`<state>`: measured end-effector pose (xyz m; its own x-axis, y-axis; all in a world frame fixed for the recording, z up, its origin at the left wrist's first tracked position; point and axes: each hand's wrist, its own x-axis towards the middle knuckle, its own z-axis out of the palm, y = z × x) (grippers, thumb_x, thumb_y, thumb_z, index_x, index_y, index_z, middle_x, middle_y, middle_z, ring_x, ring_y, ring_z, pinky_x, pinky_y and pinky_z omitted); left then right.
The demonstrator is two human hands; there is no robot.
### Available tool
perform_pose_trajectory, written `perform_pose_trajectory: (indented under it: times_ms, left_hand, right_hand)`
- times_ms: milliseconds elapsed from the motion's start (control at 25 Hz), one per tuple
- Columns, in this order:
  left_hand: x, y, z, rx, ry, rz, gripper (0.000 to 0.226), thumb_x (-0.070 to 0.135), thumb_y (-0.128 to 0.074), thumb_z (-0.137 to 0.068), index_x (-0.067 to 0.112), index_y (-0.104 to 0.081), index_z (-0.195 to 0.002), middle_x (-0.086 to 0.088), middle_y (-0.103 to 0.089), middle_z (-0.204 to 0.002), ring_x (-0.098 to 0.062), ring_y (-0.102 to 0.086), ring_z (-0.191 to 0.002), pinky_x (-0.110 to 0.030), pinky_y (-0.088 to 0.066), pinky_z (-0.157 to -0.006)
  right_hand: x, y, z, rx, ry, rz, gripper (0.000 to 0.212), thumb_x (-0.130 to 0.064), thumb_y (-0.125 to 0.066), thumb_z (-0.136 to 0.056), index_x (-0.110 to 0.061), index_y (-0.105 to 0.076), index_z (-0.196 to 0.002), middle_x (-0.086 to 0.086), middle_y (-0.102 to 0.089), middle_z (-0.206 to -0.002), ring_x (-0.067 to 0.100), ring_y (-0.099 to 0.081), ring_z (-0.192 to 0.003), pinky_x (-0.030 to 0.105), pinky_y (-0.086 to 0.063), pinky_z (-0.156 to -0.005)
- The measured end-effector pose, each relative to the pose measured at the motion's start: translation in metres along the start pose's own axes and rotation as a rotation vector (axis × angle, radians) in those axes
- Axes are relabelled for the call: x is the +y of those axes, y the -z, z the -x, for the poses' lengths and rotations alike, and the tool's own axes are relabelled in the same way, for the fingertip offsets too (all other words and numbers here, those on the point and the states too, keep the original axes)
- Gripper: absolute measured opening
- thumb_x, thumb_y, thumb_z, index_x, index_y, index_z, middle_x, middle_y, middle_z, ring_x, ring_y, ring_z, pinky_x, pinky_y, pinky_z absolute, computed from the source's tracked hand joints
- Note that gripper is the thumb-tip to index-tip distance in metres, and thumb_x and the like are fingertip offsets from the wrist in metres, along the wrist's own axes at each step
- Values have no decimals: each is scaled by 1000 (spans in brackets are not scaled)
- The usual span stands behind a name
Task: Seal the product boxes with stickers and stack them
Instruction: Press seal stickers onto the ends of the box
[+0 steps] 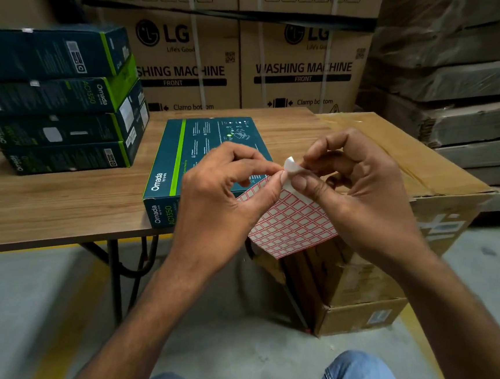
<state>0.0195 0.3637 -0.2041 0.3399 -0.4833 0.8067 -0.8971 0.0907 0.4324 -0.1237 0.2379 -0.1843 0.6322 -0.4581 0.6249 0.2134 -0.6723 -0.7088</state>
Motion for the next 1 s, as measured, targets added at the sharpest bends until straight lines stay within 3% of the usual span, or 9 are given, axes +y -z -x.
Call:
perform_pose_trajectory:
  times_ms: [160, 440, 680, 880, 1000]
  left_hand:
    - [3, -3, -1, 34, 18, -11, 18, 30, -73, -92, 18, -79, -105, 8, -66, -103, -5, -63, -94, -15, -52, -74]
    - [-1, -4, 1, 28, -85, -164, 18, 21, -79, -93, 12, -78, -108, -3, -68, -103, -16, -65, -95, -32, -58, -70]
    - [0, -6, 2, 49, -128, -231, 15, 21, -74, -94, 9, -78, -100, -5, -68, -99, -16, -63, -90, -31, -55, -69]
    - [1, -8, 1, 98, 13, -64, 6, 19, -78, -92, 15, -77, -96, 4, -68, -97, -13, -60, -74, -27, -50, -60]
    - [5, -8, 2, 81, 147, 77, 9, 21, -77, -94, 28, -74, -100, 16, -66, -99, -13, -65, -85, -27, -56, -66]
  right_hand:
    - [-2, -1, 0, 22, -7, -24, 33, -11, -80, -89, -31, -56, -102, -11, -67, -100, 4, -71, -96, 16, -56, -75]
    - [-3, -2, 0, 19, -72, -97, 27, -12, -80, -88, -23, -58, -101, -2, -73, -96, 11, -76, -93, 25, -61, -76]
    - [-1, 1, 3, -9, -124, -206, 24, -5, -77, -88, -17, -59, -97, 6, -76, -97, 16, -77, -96, 28, -62, -79]
    - [0, 0, 2, 6, -148, -202, 23, -6, -77, -89, -18, -61, -100, 5, -77, -99, 15, -77, -95, 27, -62, -77]
    - [3, 1, 2, 16, -156, -188, 22, -5, -76, -90, -20, -62, -98, 5, -75, -99, 16, -76, -96, 33, -64, -81]
